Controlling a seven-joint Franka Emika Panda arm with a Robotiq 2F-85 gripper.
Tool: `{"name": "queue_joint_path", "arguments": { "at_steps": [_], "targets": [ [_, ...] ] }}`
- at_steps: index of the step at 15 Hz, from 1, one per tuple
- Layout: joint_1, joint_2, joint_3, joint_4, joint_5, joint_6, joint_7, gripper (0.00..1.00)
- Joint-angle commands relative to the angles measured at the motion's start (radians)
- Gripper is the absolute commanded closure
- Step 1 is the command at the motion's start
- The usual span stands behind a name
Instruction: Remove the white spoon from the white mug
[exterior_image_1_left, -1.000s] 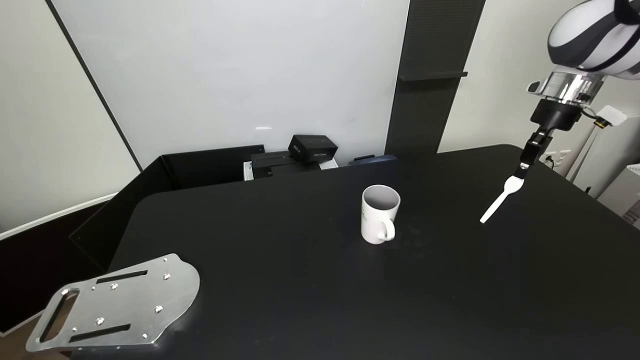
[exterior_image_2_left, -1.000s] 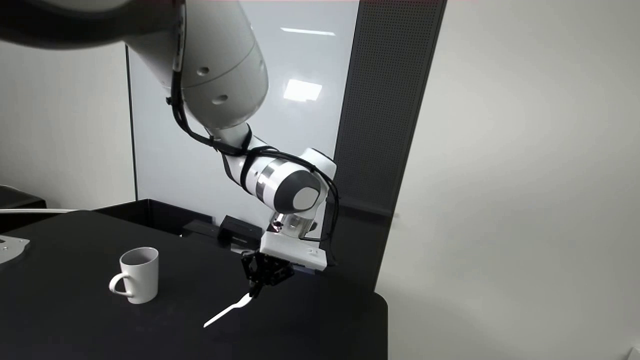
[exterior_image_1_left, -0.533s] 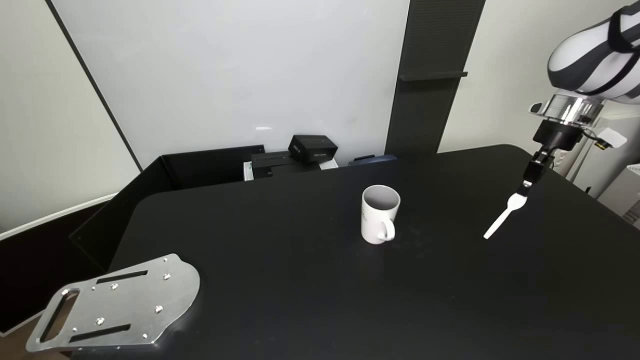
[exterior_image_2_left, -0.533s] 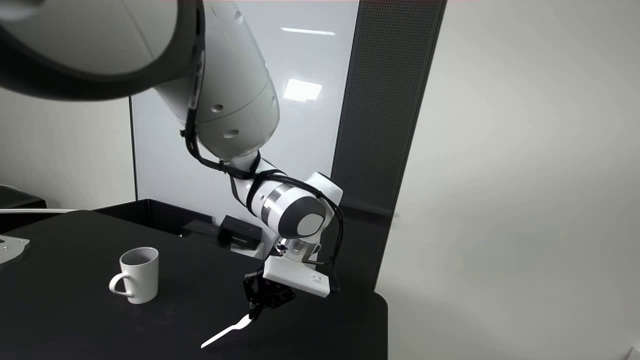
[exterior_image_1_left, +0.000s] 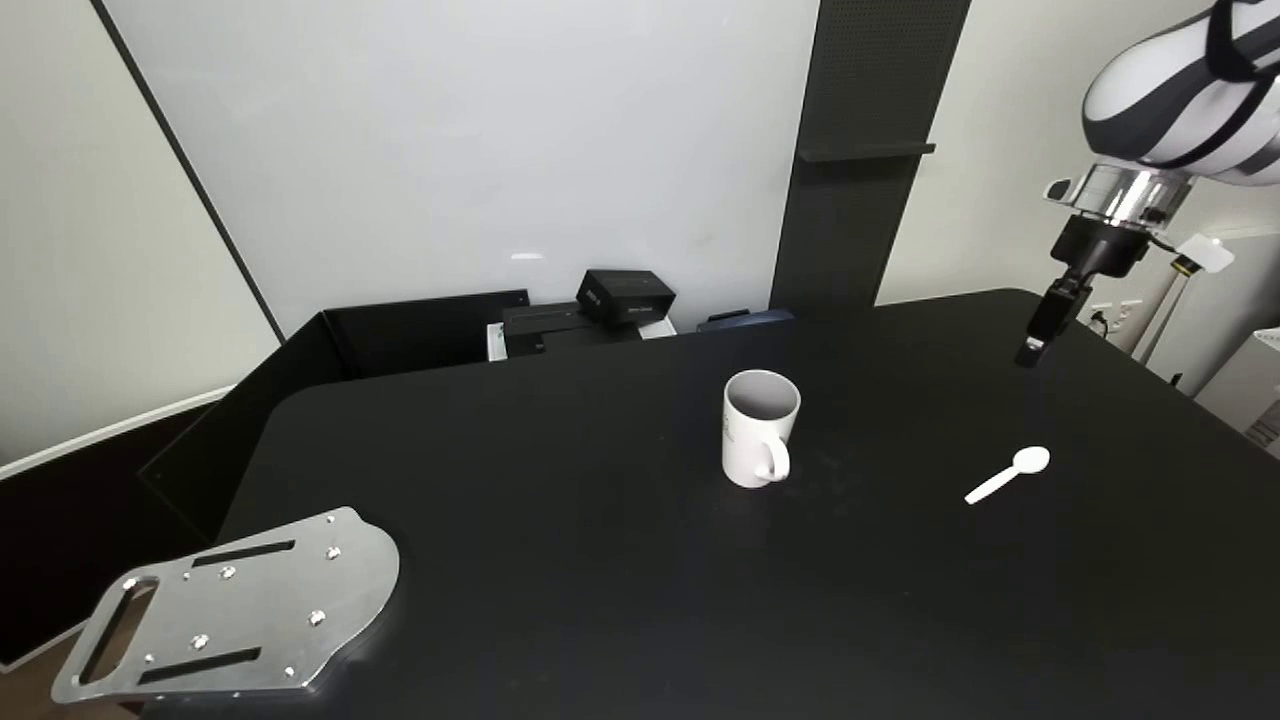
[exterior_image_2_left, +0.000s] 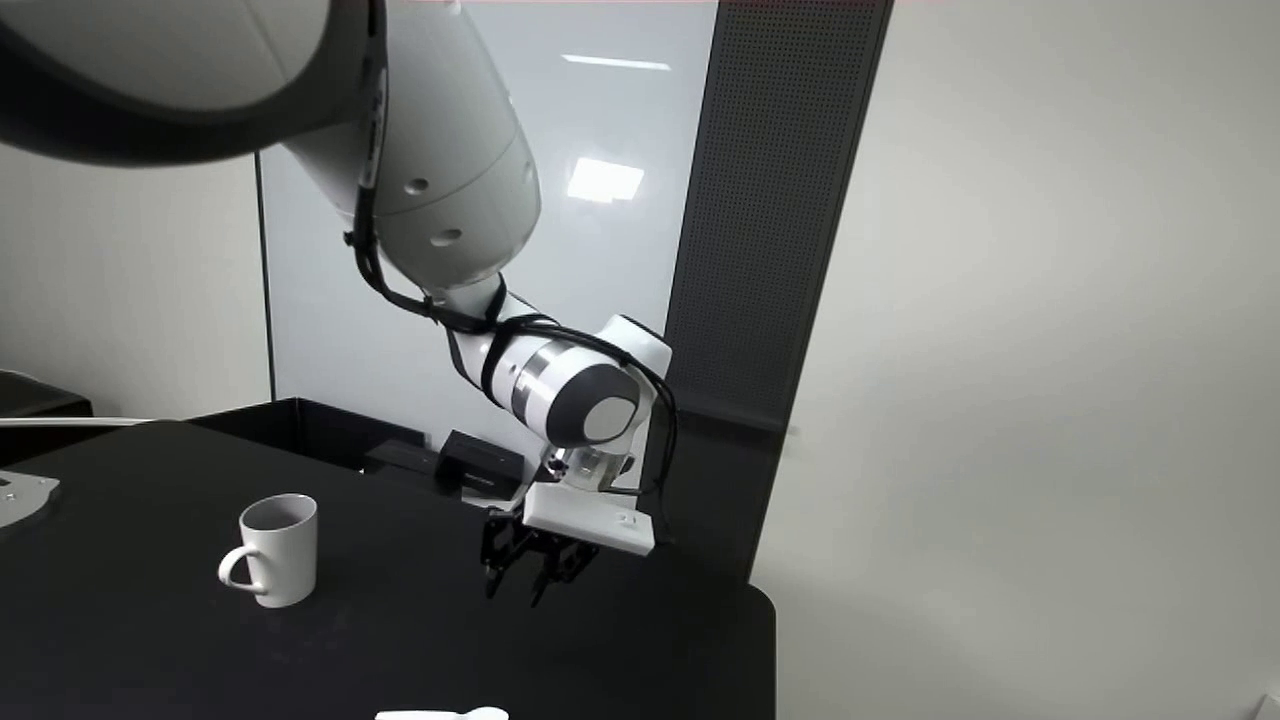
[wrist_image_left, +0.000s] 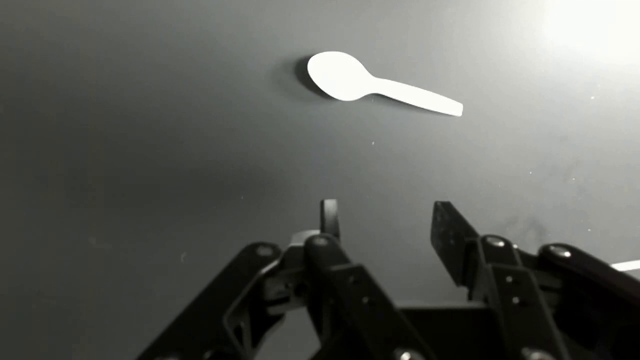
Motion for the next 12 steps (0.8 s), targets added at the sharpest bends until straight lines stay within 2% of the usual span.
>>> {"name": "queue_joint_path", "arguments": {
  "at_steps": [1,3,4,7,8,12],
  "targets": [
    [0.063,-0.13,-0.015,-0.109,-0.037,0.106,0.044,0.16],
    [0.105,-0.185,-0.033,-0.17,-0.065,0.225,0.088,0.03],
    [0.128,-0.208,-0.046,-0.197,-0.087,0.281,0.122,0.0],
    [0.203,-0.261,-0.105,-0.273,-0.178,0.405,0.268,0.0],
    [0.141,-0.195,-0.04,-0.18,-0.155,0.342,0.185,0.0],
    [0.172,-0.23,-0.065,-0.233,-0.189,0.389,0.246,0.0]
  ]
}}
